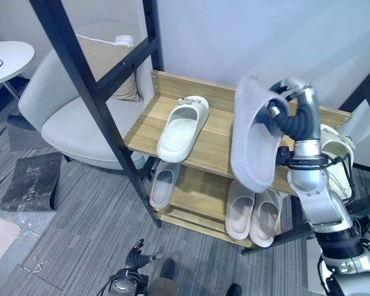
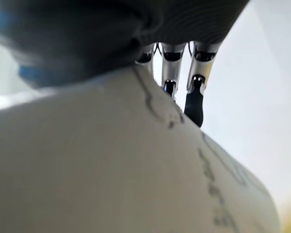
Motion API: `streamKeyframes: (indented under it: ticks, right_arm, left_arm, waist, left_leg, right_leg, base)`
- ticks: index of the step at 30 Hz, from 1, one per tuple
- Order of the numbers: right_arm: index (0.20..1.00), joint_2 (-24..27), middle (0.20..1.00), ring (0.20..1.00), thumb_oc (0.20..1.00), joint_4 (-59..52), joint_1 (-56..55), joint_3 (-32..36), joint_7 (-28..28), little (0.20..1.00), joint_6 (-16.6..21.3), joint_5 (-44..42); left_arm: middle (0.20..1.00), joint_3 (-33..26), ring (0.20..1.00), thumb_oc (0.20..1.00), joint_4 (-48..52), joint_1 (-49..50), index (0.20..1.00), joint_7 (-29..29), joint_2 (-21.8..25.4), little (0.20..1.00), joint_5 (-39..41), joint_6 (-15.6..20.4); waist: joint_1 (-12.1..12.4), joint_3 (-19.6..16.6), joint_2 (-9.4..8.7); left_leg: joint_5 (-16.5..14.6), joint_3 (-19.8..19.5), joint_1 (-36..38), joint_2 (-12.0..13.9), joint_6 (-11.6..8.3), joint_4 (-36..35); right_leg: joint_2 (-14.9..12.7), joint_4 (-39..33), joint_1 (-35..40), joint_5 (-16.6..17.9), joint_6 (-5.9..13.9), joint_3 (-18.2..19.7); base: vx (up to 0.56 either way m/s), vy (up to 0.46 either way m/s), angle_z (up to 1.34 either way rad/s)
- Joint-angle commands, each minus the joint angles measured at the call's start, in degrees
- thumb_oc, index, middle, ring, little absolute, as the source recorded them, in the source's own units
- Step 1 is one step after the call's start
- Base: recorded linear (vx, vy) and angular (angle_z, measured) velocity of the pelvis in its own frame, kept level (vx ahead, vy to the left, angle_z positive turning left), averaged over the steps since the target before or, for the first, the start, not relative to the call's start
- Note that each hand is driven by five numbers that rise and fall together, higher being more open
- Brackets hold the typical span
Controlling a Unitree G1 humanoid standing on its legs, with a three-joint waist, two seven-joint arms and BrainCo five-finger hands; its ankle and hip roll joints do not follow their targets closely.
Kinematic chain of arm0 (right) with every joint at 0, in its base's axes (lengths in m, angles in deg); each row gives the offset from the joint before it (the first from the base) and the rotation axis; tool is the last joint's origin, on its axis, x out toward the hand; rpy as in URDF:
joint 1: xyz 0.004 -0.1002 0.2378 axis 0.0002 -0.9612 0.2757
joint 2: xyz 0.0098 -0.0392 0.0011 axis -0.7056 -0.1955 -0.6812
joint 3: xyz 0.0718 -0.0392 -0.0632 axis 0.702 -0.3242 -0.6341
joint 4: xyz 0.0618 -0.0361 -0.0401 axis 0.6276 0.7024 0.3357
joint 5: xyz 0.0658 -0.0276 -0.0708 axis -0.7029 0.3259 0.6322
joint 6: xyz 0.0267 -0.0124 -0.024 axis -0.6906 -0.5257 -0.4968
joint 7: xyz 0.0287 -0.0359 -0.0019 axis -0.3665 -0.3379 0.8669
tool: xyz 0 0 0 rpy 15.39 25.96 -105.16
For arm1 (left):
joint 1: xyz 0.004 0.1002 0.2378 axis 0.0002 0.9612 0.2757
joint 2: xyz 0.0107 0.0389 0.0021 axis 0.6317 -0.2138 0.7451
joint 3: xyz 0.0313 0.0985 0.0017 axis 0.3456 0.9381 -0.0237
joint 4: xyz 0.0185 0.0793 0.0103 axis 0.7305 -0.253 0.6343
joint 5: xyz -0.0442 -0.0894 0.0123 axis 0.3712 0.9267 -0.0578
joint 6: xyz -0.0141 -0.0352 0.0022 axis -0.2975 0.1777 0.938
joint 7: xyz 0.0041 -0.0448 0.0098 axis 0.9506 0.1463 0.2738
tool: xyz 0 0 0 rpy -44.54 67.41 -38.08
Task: Arrange the slippers neatly on the shoe rack.
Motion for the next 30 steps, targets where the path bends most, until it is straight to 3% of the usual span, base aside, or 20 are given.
streamKeyframes:
  ticks: [1, 3, 6, 9, 13, 18, 21, 25, 26, 27, 28, 30]
  right_arm:
    - [0.2, -1.55, 0.2, 0.2, 0.2, -8.33, 0.68, 0.63, 2.74, 0.2, 9.6, -16.83]
    - [0.2, -1.57, 0.2, 0.2, 0.2, -8.46, 0.56, 0.69, 2.92, 0.2, 9.57, -17.03]
    - [0.2, -3.96, 0.2, 0.2, 0.2, -13.08, -0.24, -7.62, 12.41, 0.2, 11.55, -36.25]
    - [0.2, -8.03, 0.2, 0.2, 0.2, -14.13, 0.46, -15.88, 17.39, 0.2, 11.57, -49.91]
    - [0.2, -11.61, 0.2, 0.2, 0.2, -13.46, 2.28, -23.14, 20.49, 0.2, 10.19, -56.76]
    - [0.2, -14.42, 0.2, 0.2, 0.2, -7.07, 4.85, -33.21, 24.28, 0.2, 6.17, -57.39]
    - [0.2, -15.62, 0.2, 0.2, 0.2, -0.52, 5.22, -38.98, 26.77, 0.2, 3.82, -54.84]
    - [0.2, -14.98, 0.2, 0.2, 0.2, 4.31, 4.98, -41.12, 27.28, 0.2, 2.91, -47.83]
    - [0.2, -14.02, 0.2, 0.2, 0.2, 8.89, 3.71, -42.09, 27.06, 0.2, 2.81, -39.25]
    - [0.2, -14.04, 0.2, 0.2, 0.2, 8.95, 3.73, -42.1, 27.05, 0.2, 2.86, -39.2]
    - [0.2, -12.13, 0.2, 0.2, 0.2, 15.48, 2.07, -41.49, 23.6, 0.2, 3.08, -23.04]
    - [0.2, -10.98, 0.2, 0.2, 0.2, 16.79, -0.06, -41.6, 23.28, 0.2, 2.24, -16.65]
  left_arm:
    - [1.0, 2.23, 1.0, 1.0, -2.25, -1.35, 1.0, 0.51, -0.81, 1.0, 1.16, 0.75]
    - [1.0, 2.21, 1.0, 1.0, -2.24, -1.29, 1.0, 0.51, -0.8, 1.0, 1.16, 0.75]
    - [1.0, 1.28, 1.0, 1.0, -3.21, -1.3, 1.0, 0.8, -1.01, 1.0, 2.18, 0.57]
    - [1.0, 1.22, 1.0, 1.0, -4.97, -1.78, 1.0, 1.6, -1.52, 1.0, 2.98, 0.52]
    - [1.0, 1.12, 1.0, 1.0, -6.63, -2.39, 1.0, 2.4, -1.95, 1.0, 3.66, 0.48]
    - [1.0, 0.73, 1.0, 1.0, -7.73, -3.08, 1.0, 3.02, -1.88, 1.0, 3.92, 1.17]
    - [1.0, 0.42, 1.0, 1.0, -8.02, -3.53, 1.0, 3.66, -1.7, 1.0, 4.3, 1.93]
    - [1.0, 0.22, 1.0, 1.0, -7.87, -3.86, 1.0, 4.08, -1.67, 1.0, 4.67, 2.5]
    - [1.0, 0.18, 1.0, 1.0, -6.93, -3.65, 1.0, 4.31, -1.59, 1.0, 5.5, 3.26]
    - [1.0, 0.19, 1.0, 1.0, -6.93, -3.67, 1.0, 4.31, -1.59, 1.0, 5.5, 3.25]
    - [1.0, 0.3, 1.0, 1.0, -5.98, -2.83, 1.0, 4.67, -1.74, 1.0, 7.0, 4.23]
    - [1.0, -0.01, 1.0, 1.0, -7.24, -3.88, 1.0, 5.55, -2.41, 1.0, 8.47, 4.74]
  waist:
    - [0.05, -1.87, 0.43]
    - [0.0, -1.92, 0.41]
    - [-0.15, -2.08, 0.82]
    - [0.43, -1.89, 1.03]
    - [1.33, -1.96, 1.05]
    - [3.81, -1.47, 0.88]
    - [5.49, -0.79, 0.61]
    - [6.57, 0.1, 0.54]
    - [7.34, 1.05, 0.63]
    - [7.17, 0.91, 0.57]
    - [7.55, 2.49, 0.99]
    - [6.45, 2.95, 0.73]
  left_leg:
    - [-4.69, 0.27, 1.55, -0.97, 1.65, -0.01]
    - [-4.69, 0.25, 1.56, -0.96, 1.64, -0.01]
    - [-4.3, 0.14, 1.35, -0.89, 1.43, -0.09]
    - [-4.28, -0.27, 1.51, -0.76, 1.19, -0.12]
    - [-3.98, -1.02, 1.1, -0.96, 1.15, -0.08]
    - [-3.54, -2.71, 0.41, -1.21, 0.82, 0.01]
    - [-3.13, -4.14, -0.22, -1.27, 0.58, 0.12]
    - [-2.88, -5.14, -0.81, -1.37, 0.46, 0.21]
    - [-2.95, -5.79, -1.03, -1.34, 0.17, 0.42]
    - [-2.73, -5.94, -1.28, -1.47, 0.25, 0.39]
    - [-2.8, -6.47, -1.74, -1.59, 0.25, 0.69]
    - [-2.76, -6.28, -2.24, -1.69, 0.58, 1.0]
  right_leg:
    - [-1.32, 2.09, 1.82, -3.81, 1.94, 0.82]
    - [-1.3, 2.09, 1.84, -3.82, 1.94, 0.8]
    - [-1.26, 2.51, 1.65, -3.78, 1.68, 0.57]
    - [-1.3, 2.8, 1.93, -3.89, 1.49, 0.06]
    - [-1.47, 3.12, 1.8, -3.83, 1.34, -0.62]
    - [-1.67, 3.13, 2.24, -3.73, 1.1, -2.56]
    - [-1.77, 3.22, 2.45, -3.83, 0.89, -3.88]
    - [-1.64, 3.33, 2.51, -3.97, 0.82, -4.69]
    - [-1.46, 3.69, 2.71, -4.49, 0.69, -5.41]
    - [-1.54, 3.61, 2.57, -4.32, 0.73, -5.57]
    - [-1.43, 4.08, 2.14, -4.65, 0.84, -6.07]
    - [-1.54, 4.26, 1.27, -4.35, 1.04, -5.71]
  base:
    - [0.0, 0.0, 0.0]
    - [-0.02, -0.006, -0.08]
    - [-0.06, -0.009, -0.06]
    - [-0.02, -0.006, -0.01]
    - [-0.03, 0.0, 0.11]
    - [-0.04, -0.004, 0.2]
    - [-0.05, -0.003, 0.15]
    - [-0.02, -0.012, 0.24]
    - [-0.01, -0.01, 0.21]
    - [-0.04, -0.01, 0.23]
    - [-0.04, 0.009, 0.14]
    - [-0.03, -0.005, 0.15]
